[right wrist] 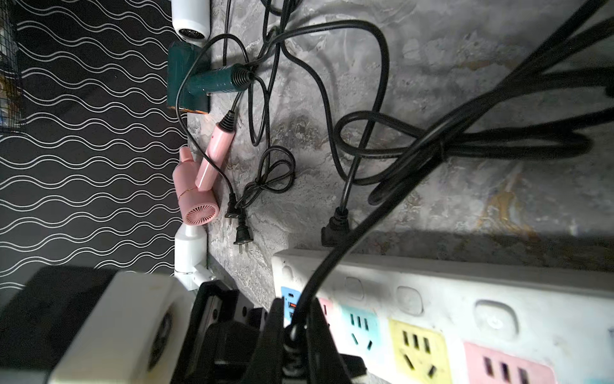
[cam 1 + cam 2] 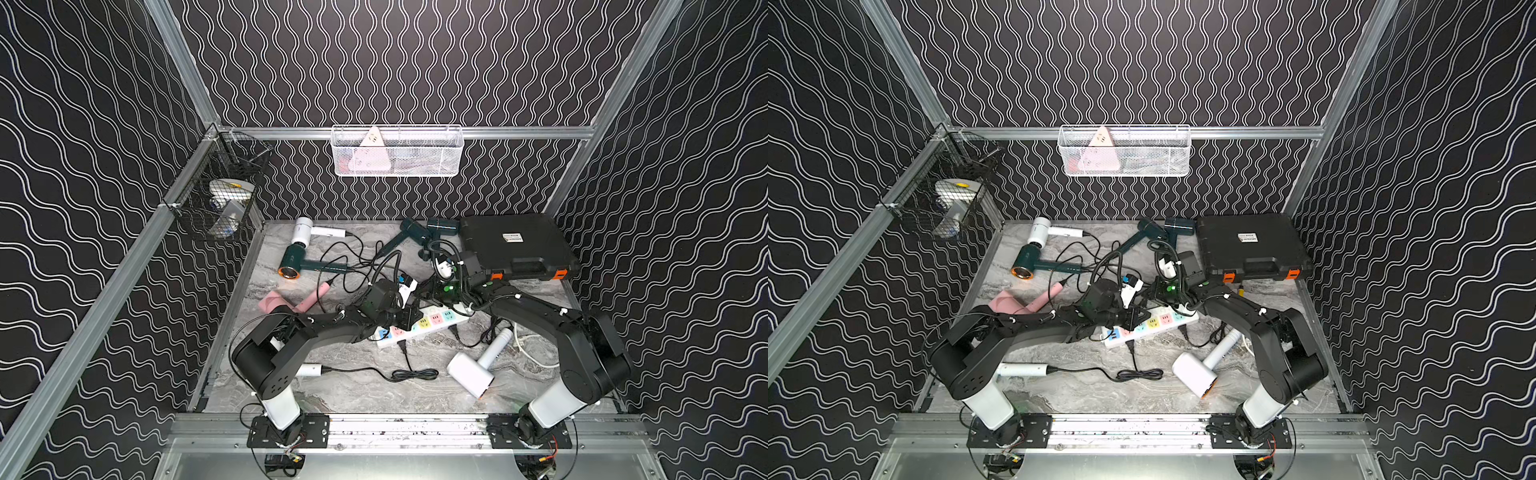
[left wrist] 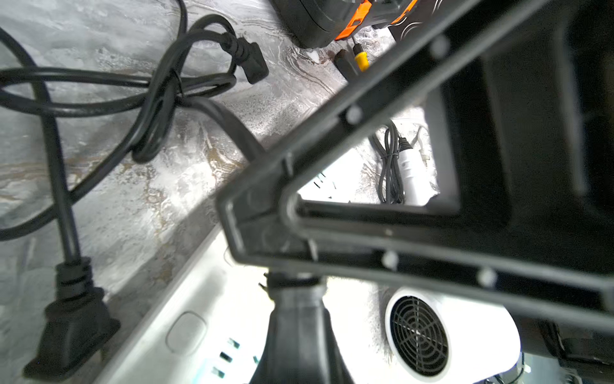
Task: Charge the blow dryers
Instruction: Insert the plug into the socket.
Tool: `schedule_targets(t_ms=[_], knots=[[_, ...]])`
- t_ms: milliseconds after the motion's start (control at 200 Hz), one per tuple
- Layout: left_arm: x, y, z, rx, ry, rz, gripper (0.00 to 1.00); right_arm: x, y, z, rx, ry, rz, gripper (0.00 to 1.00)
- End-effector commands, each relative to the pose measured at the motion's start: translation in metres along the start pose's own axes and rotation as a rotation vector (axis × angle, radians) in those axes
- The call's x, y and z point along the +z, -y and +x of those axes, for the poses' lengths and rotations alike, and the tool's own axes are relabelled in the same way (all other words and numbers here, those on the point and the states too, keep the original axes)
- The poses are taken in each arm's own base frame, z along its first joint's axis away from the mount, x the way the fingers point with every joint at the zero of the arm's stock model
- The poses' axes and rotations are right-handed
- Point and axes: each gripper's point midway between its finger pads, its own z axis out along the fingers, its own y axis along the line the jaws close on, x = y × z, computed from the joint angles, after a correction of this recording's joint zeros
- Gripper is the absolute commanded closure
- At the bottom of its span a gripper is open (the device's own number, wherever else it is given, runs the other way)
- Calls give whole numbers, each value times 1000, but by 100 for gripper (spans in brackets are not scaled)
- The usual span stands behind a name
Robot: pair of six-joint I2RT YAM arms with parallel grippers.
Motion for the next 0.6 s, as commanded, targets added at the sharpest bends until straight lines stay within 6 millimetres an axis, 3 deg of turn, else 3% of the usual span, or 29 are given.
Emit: schedule_targets(t_ms=[0,50,140,175,190,365,595], knots=[[-2,6,-9,57,29,15,100,-2,-2,3,-15,-39,5,100],[-2,6,-9,63,29,15,100,-4,-2,0,-13,-51,9,88],[-3,7,-9,74,33,18,100,-9,-7,1,-1,-96,-8,75],[-4,6,-9,79,37,16,100,-15,3,-5,35,-100,-1,70],[-4,6,-9,80,38,16,100,-19,-4,-13,29,-91,-15,69],[-7,7,-10,106,52,15,100,-32,-10,-20,75,-165,-54,61],[-7,5,-10,128,53,-3,100,-27,-12,-14,92,-255,-55,61]])
